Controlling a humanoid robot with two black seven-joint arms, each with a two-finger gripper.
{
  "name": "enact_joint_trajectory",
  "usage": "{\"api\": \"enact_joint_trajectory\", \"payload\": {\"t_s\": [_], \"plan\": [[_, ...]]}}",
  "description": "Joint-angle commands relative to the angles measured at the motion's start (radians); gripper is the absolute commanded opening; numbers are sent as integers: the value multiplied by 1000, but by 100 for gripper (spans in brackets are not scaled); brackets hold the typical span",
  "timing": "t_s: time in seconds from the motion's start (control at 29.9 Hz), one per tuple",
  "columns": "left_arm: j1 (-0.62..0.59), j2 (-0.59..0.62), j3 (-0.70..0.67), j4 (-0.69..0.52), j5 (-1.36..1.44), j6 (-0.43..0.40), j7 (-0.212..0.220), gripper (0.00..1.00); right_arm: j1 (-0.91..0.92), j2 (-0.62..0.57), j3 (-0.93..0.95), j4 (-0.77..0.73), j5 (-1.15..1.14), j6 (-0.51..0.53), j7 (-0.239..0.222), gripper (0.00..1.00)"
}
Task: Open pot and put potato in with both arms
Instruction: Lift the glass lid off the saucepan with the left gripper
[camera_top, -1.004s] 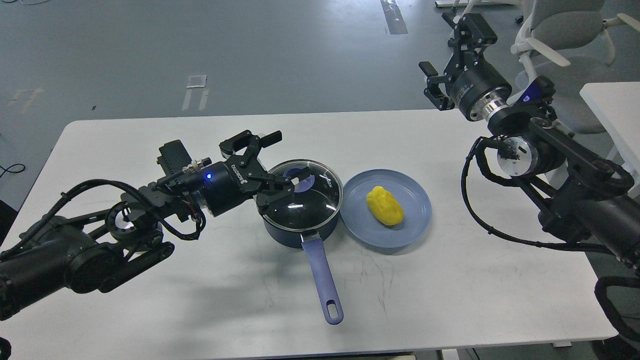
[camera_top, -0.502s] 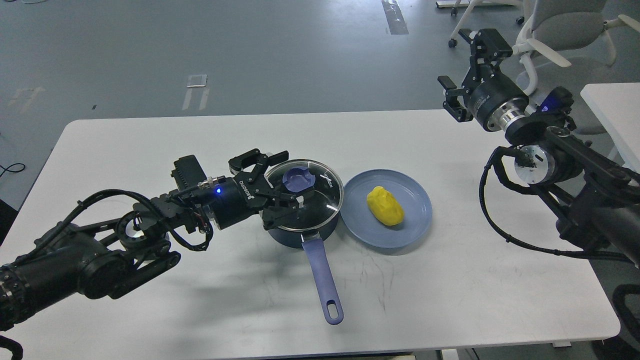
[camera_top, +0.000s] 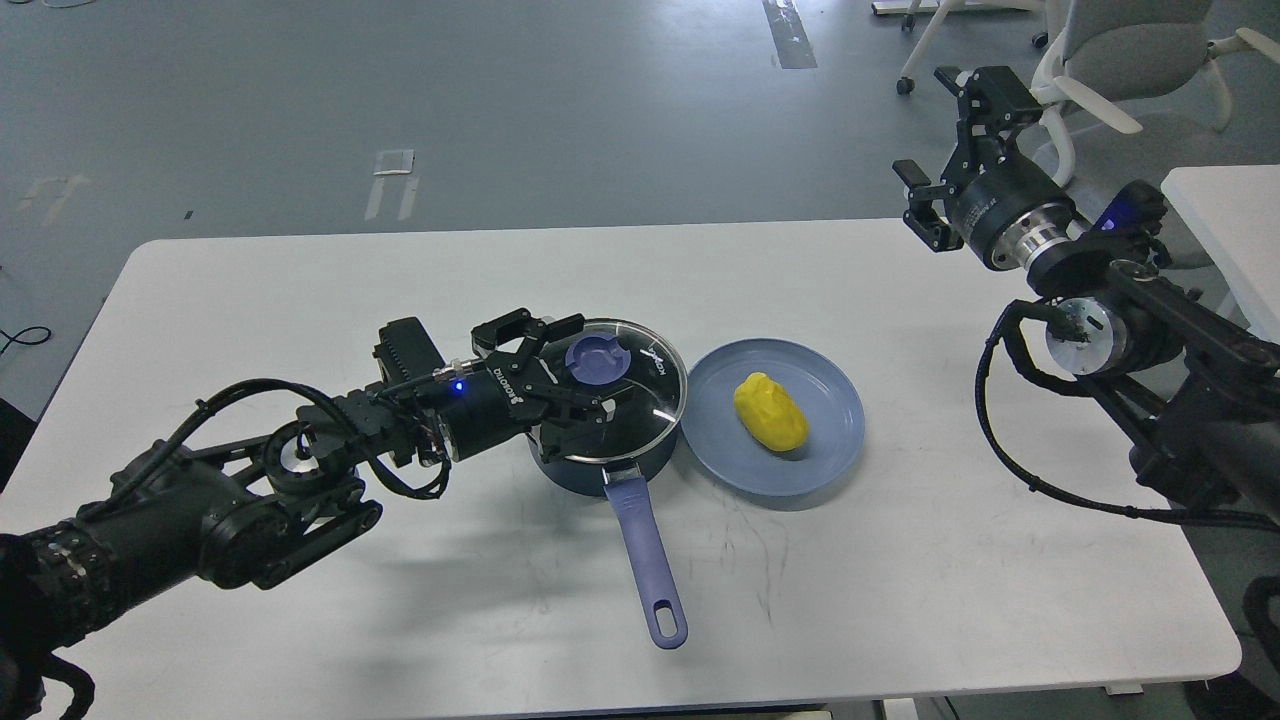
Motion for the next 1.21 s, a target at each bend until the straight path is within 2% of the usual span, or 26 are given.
{"api": "enact_joint_trajectory", "payload": {"t_s": [0.0,0.2,0.3,0.37,0.5,0.6,0.8,0.97,1.1,1.17], "plan": [[0,-11,4,17,-3,0,0,98,-4,0,0,0,0,0,0,100],[-1,-16,4,28,-11,0,0,95,-16,0,0,0,0,3,0,100],[0,-17,4,31,-12,0,0,83,-22,0,0,0,0,3,0,100],[0,-22,4,42,-12,0,0,50,-34,0,1,2,0,4,0,100],[0,-19,4,43,-12,0,0,48,-41,0,1,2,0,4,0,100],[-1,-19,4,42,-12,0,0,42,-41,0,3,2,0,4,0,100],[-12,-19,-1,25,-38,0,0,41,-50,0,3,3,-2,3,2,100],[-60,9,-1,-62,-111,0,0,41,-50,0,6,5,-2,3,2,100],[-136,67,-2,-218,-160,0,0,41,-50,0,8,6,-2,4,2,100],[-158,76,-2,-230,-173,0,0,41,-48,0,9,6,-2,4,0,100]]}}
